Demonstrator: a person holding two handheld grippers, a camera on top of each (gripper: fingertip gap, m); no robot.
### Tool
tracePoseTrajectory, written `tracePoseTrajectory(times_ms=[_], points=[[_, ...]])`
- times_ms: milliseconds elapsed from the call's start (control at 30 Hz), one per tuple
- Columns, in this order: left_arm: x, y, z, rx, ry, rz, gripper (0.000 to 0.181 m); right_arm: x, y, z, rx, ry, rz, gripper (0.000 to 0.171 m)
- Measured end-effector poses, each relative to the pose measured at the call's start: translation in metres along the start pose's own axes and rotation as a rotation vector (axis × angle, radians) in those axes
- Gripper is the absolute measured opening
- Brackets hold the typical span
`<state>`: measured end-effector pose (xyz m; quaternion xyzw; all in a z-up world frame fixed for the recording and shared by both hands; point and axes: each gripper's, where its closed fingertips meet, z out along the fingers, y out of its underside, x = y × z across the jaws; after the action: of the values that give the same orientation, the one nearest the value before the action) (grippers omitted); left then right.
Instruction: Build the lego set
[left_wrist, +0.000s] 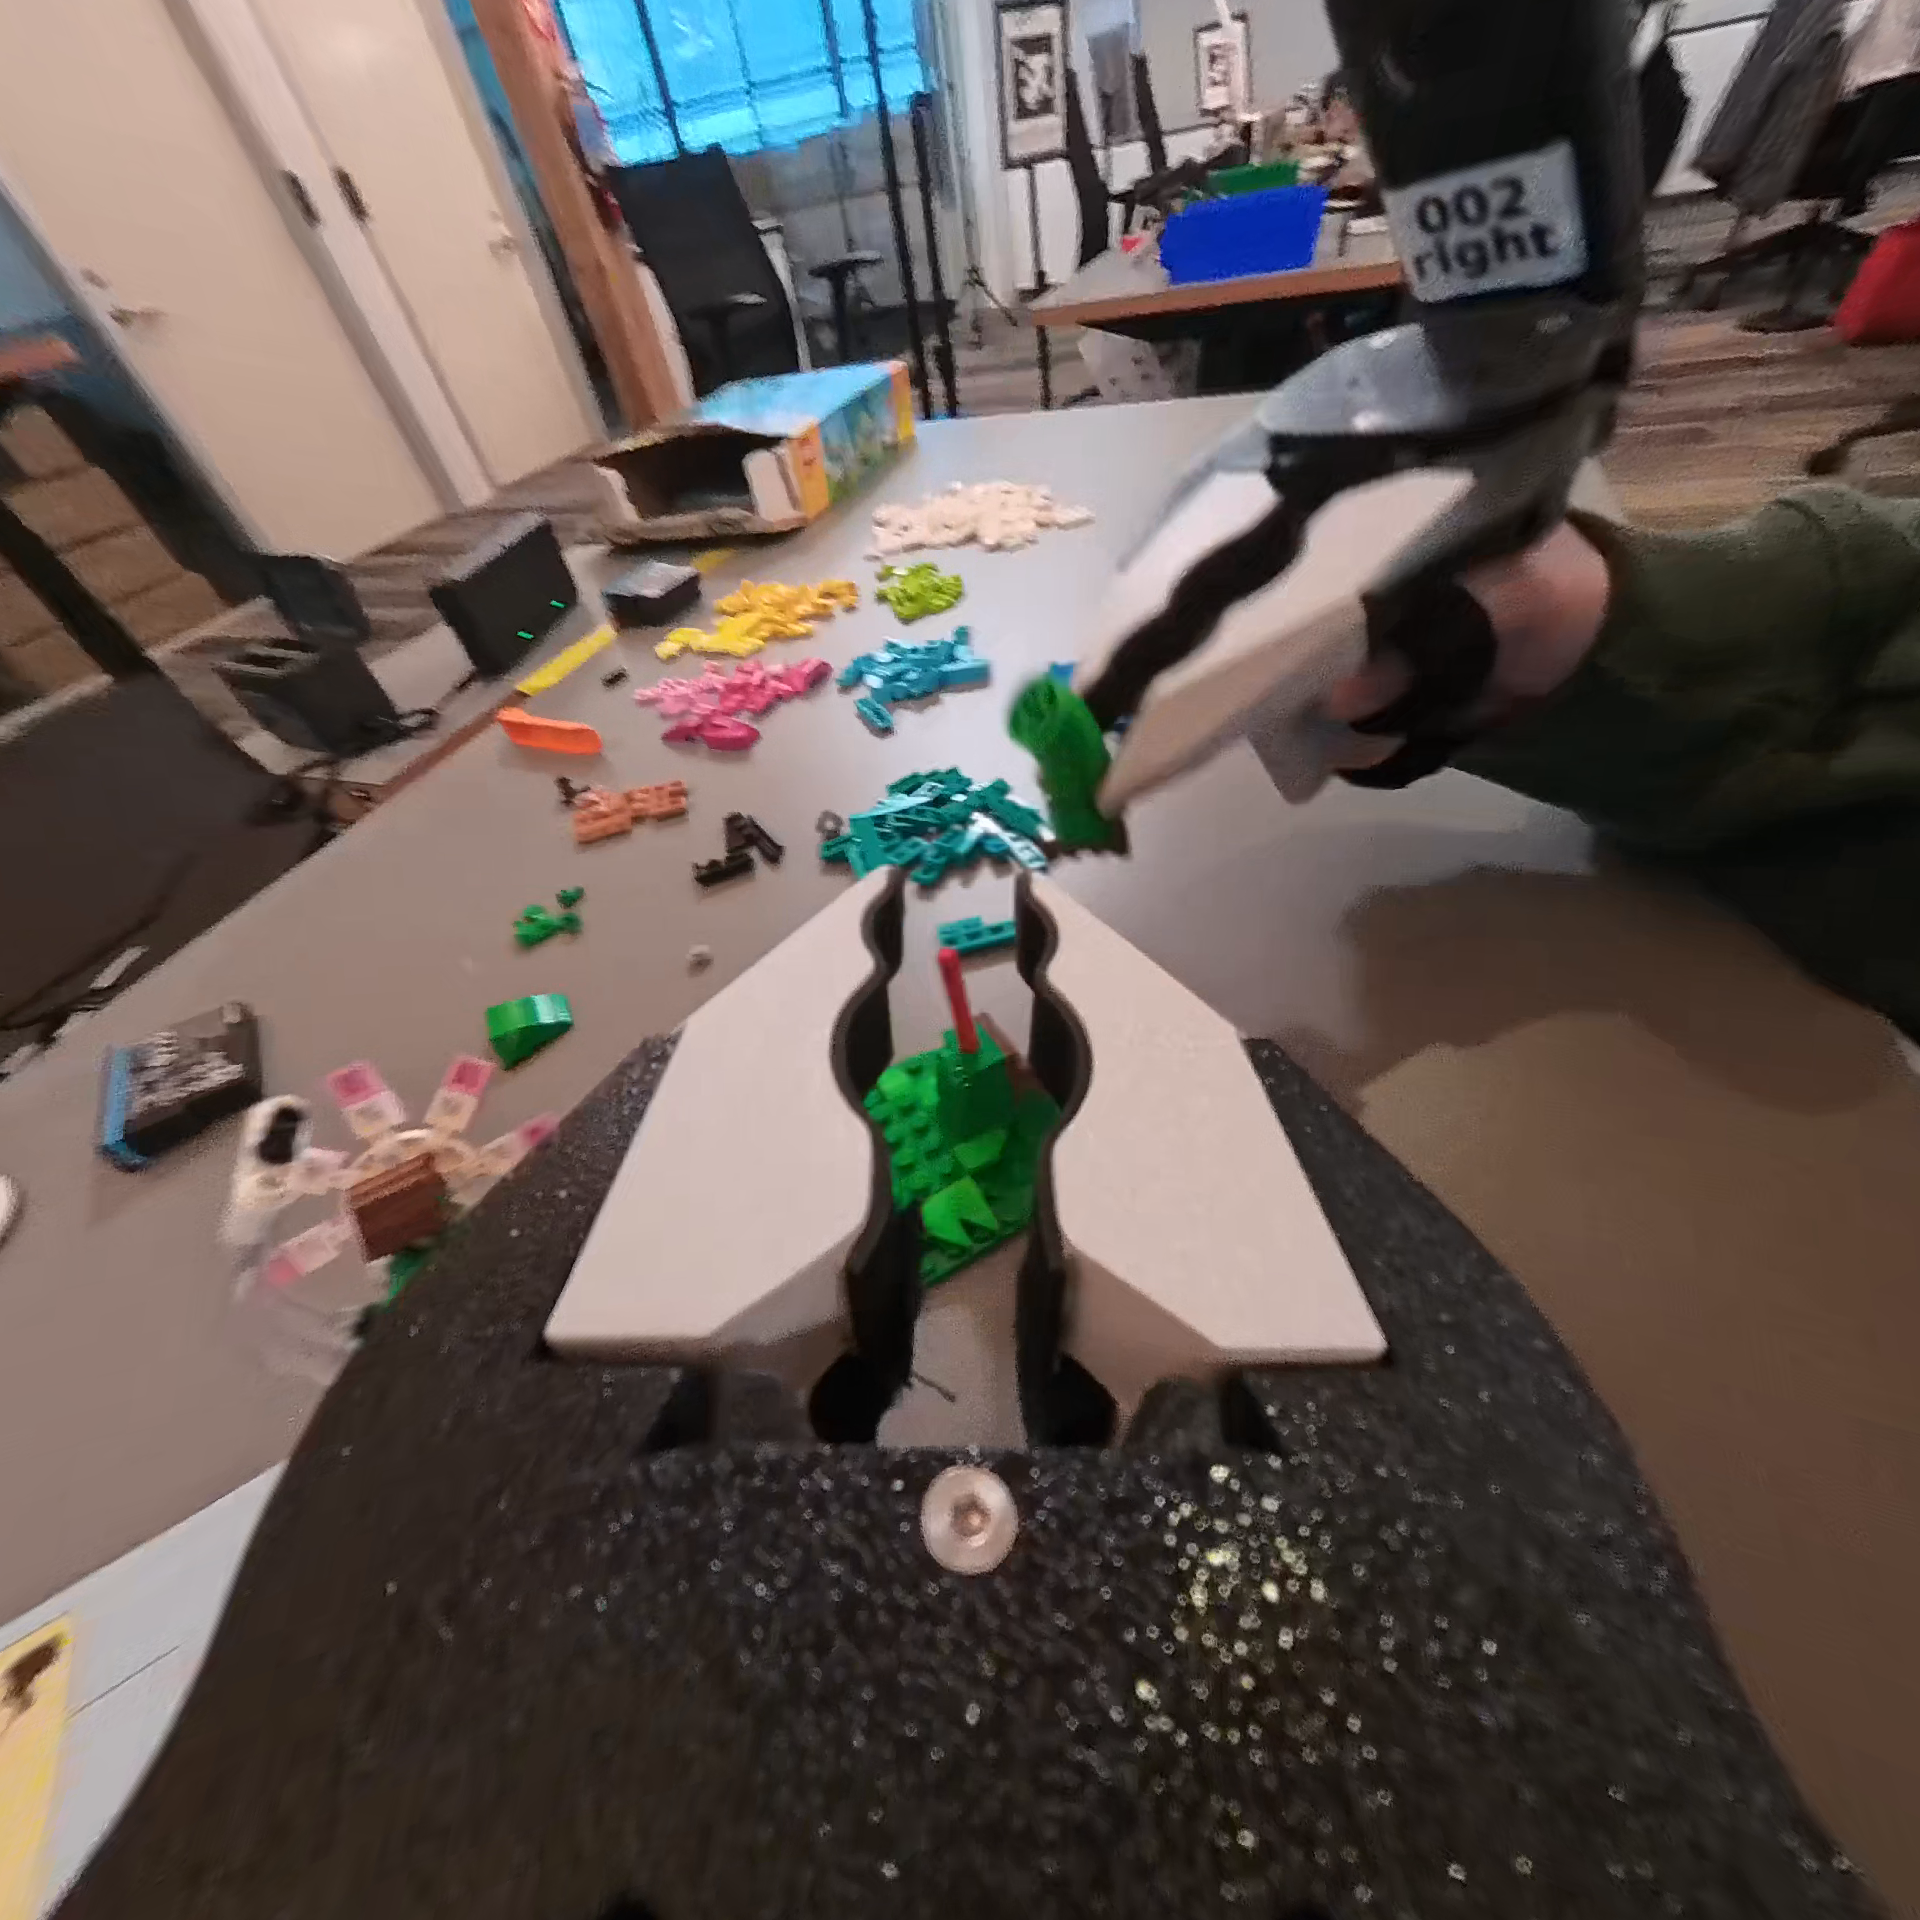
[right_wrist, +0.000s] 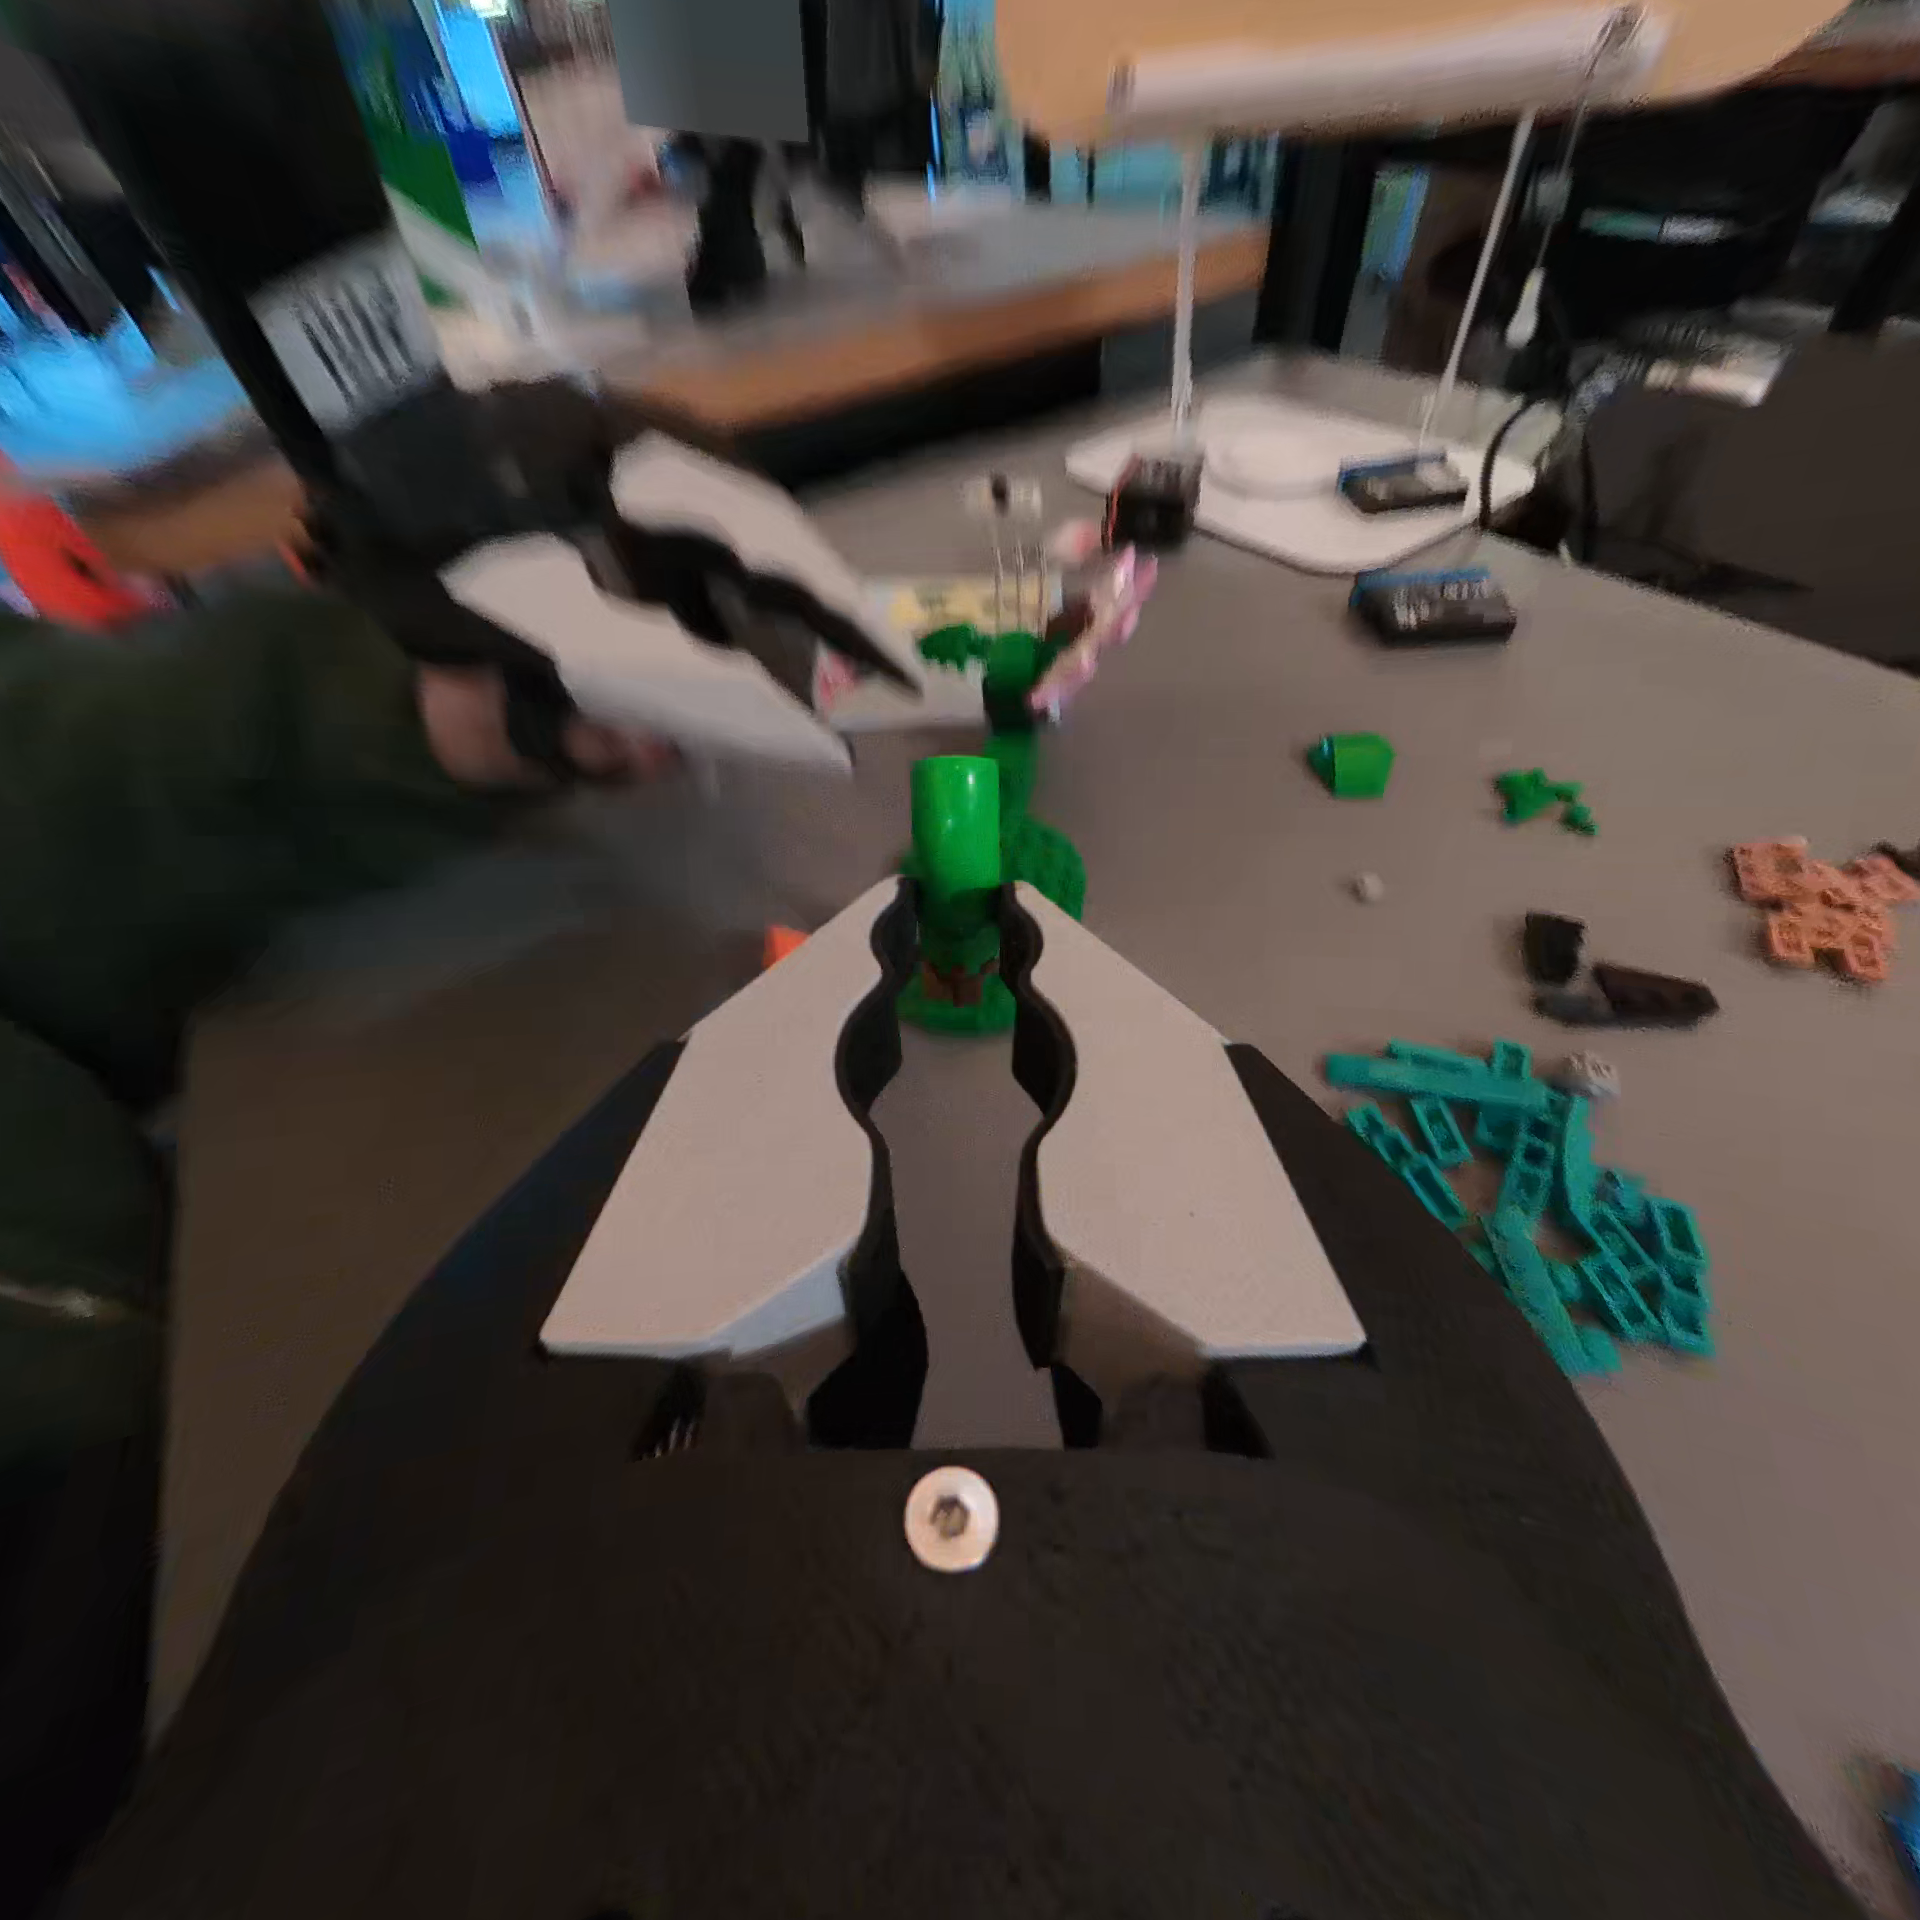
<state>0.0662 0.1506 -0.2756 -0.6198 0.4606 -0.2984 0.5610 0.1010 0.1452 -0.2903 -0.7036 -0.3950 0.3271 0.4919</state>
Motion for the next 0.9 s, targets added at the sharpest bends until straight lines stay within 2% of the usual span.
tracePoseTrajectory(times_ms=[133, 367, 667, 833, 900], points=[[-0.018, -0.008, -0.018, 0.061, -0.132, 0.012, 0.027, 0.007, 0.035, 0.002, -0.143, 0.037, -0.072, 0.015], [-0.026, -0.003, -0.039, 0.07, -0.285, 0.062, 0.048, 0.013, 0.045, 0.002, -0.16, 0.051, -0.027, 0.014], [0.004, -0.008, -0.061, 0.114, -0.375, 0.142, 0.046, 0.009, 0.062, 0.008, -0.285, 0.057, -0.085, 0.014], [0.018, 0.002, -0.06, 0.046, -0.377, 0.14, 0.047, 0.009, 0.063, 0.01, -0.292, 0.053, -0.09, 0.015], [0.021, 0.002, -0.059, 0.044, -0.383, 0.113, 0.049, 0.008, 0.062, 0.01, -0.289, 0.048, -0.089, 0.025]])
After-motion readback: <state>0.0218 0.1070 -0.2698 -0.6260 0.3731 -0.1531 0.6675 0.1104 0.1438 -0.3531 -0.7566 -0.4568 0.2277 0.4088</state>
